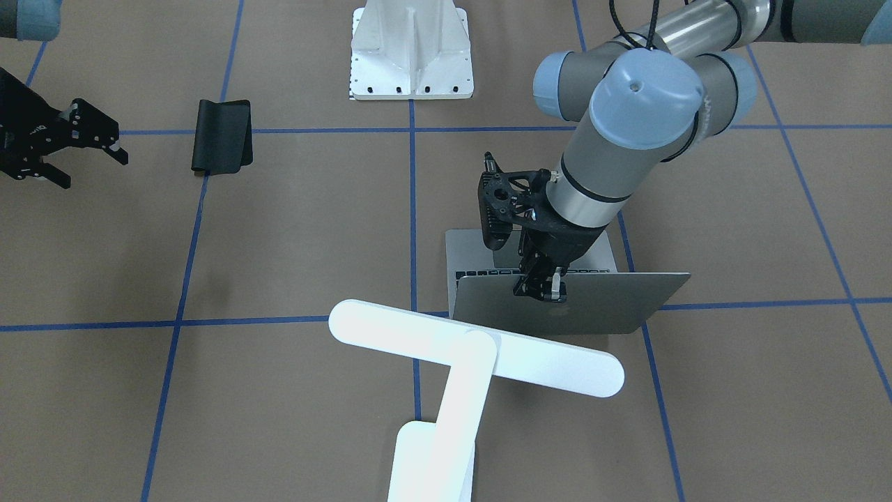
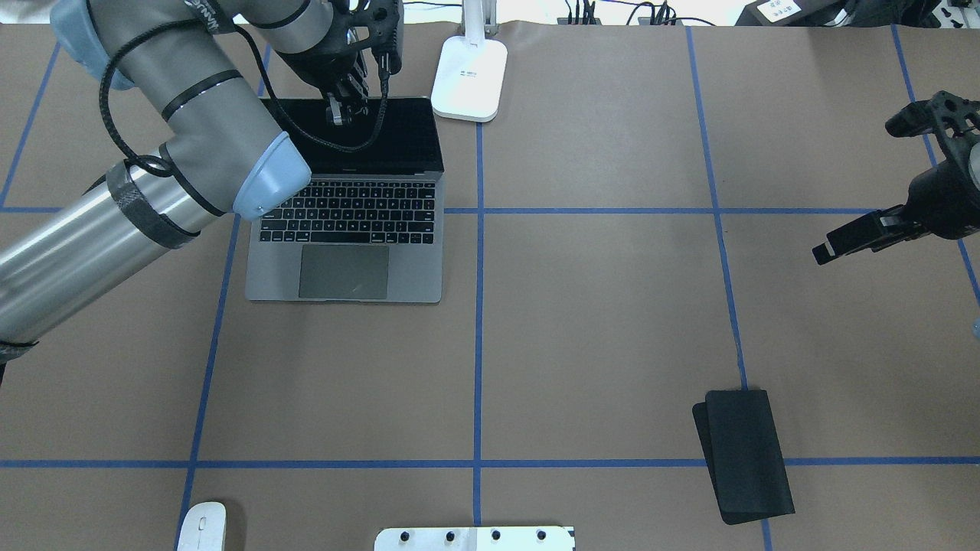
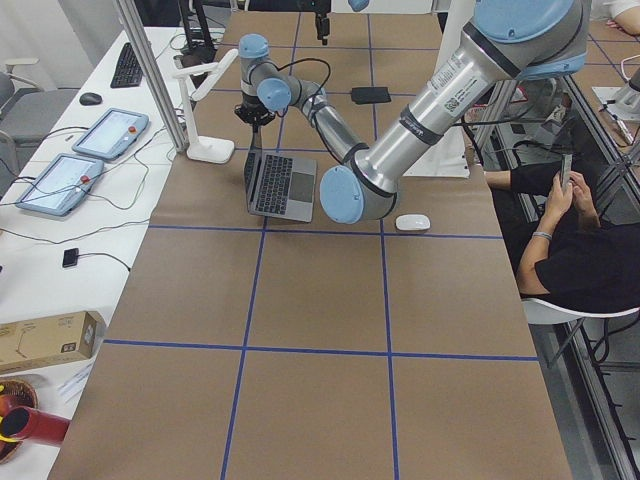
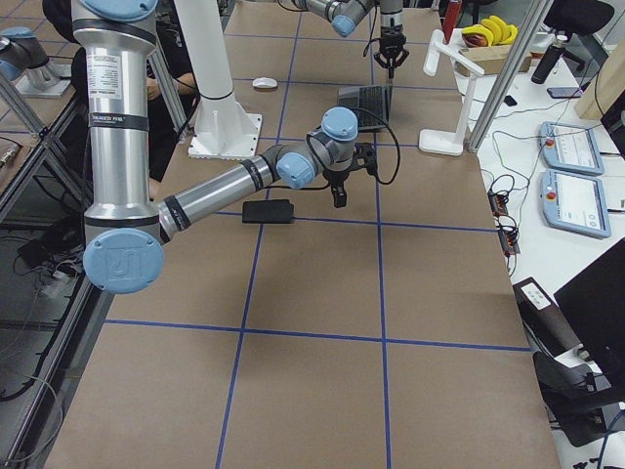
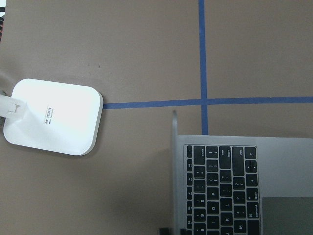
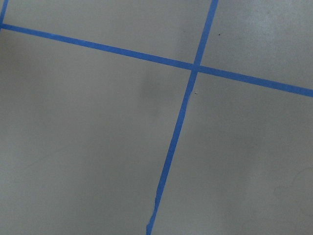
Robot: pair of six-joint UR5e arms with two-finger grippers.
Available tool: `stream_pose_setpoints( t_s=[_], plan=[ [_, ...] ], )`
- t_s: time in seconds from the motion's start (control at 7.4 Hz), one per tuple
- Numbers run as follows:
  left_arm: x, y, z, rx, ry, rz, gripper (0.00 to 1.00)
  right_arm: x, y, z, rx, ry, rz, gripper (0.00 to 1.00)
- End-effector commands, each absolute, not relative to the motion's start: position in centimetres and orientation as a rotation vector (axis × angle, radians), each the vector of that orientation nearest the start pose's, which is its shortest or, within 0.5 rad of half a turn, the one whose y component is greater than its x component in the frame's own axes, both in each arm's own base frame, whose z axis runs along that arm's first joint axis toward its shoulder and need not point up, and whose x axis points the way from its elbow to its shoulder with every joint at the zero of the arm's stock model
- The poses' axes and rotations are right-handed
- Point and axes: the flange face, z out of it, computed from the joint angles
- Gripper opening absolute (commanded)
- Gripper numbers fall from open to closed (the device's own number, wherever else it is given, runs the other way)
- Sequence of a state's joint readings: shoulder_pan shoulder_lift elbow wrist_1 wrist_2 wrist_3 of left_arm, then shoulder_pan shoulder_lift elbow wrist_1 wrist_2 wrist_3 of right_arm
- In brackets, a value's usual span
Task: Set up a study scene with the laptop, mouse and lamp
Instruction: 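Slide the grey laptop with the left gripper farther from the robot, then release the laptop with the left gripper while the right gripper lowers to the pad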
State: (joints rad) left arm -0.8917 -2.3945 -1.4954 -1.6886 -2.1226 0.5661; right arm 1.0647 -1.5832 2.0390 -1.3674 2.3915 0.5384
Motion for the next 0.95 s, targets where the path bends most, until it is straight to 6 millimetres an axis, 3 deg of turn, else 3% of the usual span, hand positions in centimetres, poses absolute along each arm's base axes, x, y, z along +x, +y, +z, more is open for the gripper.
stream_pose_setpoints(
  t_s=[0.0, 0.14, 0.41, 0.68, 0.81],
  plan=[
    [39.5, -61.7, 16.3, 0.874, 0.626, 1.345, 0.4, -17.4, -43.8, 40.8, 0.143, -0.994, -0.24, 1.0],
    [39.2, -61.4, 15.1, 0.874, 0.649, 1.291, 0.6, -17.4, -43.8, 40.6, 0.146, -0.996, -0.243, 1.0],
    [38.3, -60.5, 13.6, 0.9, 0.658, 1.289, 0.81, -17.4, -43.8, 40.1, 0.153, -1.001, -0.247, 1.0],
    [36.7, -59.0, 13.2, 0.897, 0.667, 1.269, 0.92, -17.6, -43.7, 40.3, 0.137, -1.0, -0.242, 1.0],
    [33.7, -55.3, 13.9, 0.858, 0.668, 1.259, 0.95, -18.5, -42.5, 41.6, 0.07, -1.0, -0.226, 1.0]
  ],
)
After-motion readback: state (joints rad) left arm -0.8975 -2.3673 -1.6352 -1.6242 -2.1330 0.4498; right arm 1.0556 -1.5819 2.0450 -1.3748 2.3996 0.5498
